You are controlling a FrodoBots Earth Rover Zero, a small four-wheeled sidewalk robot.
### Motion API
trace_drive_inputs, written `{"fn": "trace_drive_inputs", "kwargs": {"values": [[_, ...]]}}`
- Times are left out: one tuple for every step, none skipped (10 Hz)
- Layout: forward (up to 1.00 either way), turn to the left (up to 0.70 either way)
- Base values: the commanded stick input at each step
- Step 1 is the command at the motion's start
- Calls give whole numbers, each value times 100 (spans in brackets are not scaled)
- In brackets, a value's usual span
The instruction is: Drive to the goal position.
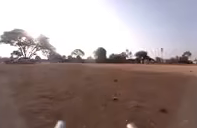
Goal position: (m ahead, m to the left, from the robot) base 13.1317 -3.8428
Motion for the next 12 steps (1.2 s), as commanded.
{"fn": "trace_drive_inputs", "kwargs": {"values": [[70,2],[70,0],[70,0],[70,0],[70,0],[70,0],[70,0],[70,0],[70,0],[70,0],[70,0],[70,0]]}}
